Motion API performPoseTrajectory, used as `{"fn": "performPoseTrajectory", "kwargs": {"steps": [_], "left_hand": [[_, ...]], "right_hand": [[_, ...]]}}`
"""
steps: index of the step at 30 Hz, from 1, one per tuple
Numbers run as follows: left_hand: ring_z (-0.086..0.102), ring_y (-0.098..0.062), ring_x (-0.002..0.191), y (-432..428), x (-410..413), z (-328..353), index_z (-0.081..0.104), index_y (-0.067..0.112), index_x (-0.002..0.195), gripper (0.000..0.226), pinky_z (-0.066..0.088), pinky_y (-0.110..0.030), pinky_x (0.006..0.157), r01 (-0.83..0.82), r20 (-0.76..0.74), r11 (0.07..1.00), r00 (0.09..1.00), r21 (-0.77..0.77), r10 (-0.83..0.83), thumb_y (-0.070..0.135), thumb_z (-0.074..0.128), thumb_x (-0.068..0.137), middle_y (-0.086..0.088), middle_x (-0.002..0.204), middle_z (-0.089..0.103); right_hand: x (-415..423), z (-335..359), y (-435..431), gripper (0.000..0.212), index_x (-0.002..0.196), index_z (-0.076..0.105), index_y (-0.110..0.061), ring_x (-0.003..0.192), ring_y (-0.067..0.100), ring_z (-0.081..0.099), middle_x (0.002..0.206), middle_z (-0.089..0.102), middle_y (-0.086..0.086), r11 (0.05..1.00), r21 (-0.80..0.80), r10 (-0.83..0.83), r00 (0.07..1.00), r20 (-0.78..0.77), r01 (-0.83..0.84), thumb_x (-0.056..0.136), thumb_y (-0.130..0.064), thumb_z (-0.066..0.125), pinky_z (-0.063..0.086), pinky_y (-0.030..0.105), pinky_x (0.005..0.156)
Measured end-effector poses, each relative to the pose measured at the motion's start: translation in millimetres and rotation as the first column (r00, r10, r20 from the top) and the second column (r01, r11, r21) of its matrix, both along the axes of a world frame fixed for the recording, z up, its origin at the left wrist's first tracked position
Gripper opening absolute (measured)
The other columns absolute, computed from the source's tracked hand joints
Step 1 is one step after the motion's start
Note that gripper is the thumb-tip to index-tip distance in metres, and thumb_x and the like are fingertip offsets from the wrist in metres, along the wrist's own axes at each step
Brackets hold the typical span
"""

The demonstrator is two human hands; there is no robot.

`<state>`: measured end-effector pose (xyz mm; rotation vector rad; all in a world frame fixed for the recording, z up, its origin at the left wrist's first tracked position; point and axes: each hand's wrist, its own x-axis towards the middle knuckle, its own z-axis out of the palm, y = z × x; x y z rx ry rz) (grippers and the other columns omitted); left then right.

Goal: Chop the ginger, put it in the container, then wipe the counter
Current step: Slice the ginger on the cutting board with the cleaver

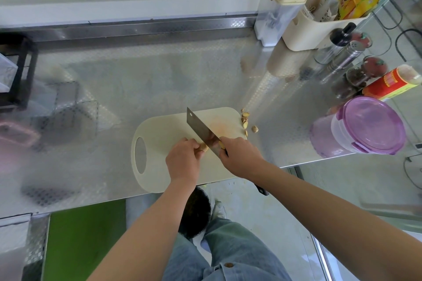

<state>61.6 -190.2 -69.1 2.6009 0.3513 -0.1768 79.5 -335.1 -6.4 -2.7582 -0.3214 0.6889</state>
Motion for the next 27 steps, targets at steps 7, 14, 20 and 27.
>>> {"fn": "performPoseTrajectory", "kwargs": {"steps": [7, 14, 20, 27], "left_hand": [[0.058, -0.02, 0.093, -1, 5, 3, 0.067, 0.019, 0.1, 0.016, 0.032, -0.027, 0.063, 0.116, -0.033, 0.988, 0.993, 0.099, -0.113, 0.029, 0.063, 0.089, 0.001, 0.1, 0.062], [0.057, -0.023, 0.089, -1, 3, 4, 0.065, 0.014, 0.09, 0.009, 0.03, -0.028, 0.062, 0.138, 0.013, 0.987, 0.99, 0.088, -0.14, 0.022, 0.061, 0.09, -0.002, 0.093, 0.063], [0.058, -0.027, 0.084, 1, 5, 1, 0.068, 0.01, 0.087, 0.009, 0.038, -0.034, 0.064, 0.136, 0.037, 0.99, 0.99, 0.026, -0.137, 0.019, 0.064, 0.088, -0.006, 0.089, 0.065], [0.059, -0.027, 0.079, 2, 7, 1, 0.068, 0.01, 0.086, 0.012, 0.031, -0.03, 0.06, 0.127, 0.046, 0.992, 0.991, 0.014, -0.128, 0.021, 0.065, 0.088, -0.006, 0.088, 0.066]], "right_hand": [[7, 6, 5, 0.009, 0.086, 0.04, -0.015, 0.072, 0.026, 0.046, 0.074, 0.042, 0.002, 0.996, -0.065, 0.049, 0.997, -0.066, -0.053, 0.094, -0.017, 0.037, 0.033, 0.029, 0.061], [15, -6, 10, 0.006, 0.087, 0.039, -0.016, 0.072, 0.026, 0.048, 0.069, 0.039, 0.001, 0.997, -0.043, 0.055, 0.995, -0.086, -0.059, 0.092, -0.016, 0.038, 0.035, 0.03, 0.06], [22, -19, 18, 0.011, 0.084, 0.039, -0.014, 0.066, 0.026, 0.043, 0.065, 0.034, -0.001, 0.998, -0.01, 0.058, 0.998, -0.035, -0.058, 0.094, -0.017, 0.037, 0.023, 0.027, 0.048], [22, -34, 19, 0.013, 0.088, 0.04, -0.014, 0.069, 0.026, 0.046, 0.074, 0.044, 0.003, 1.0, -0.001, 0.022, 0.999, -0.032, -0.022, 0.097, -0.022, 0.036, 0.032, 0.032, 0.06]]}}
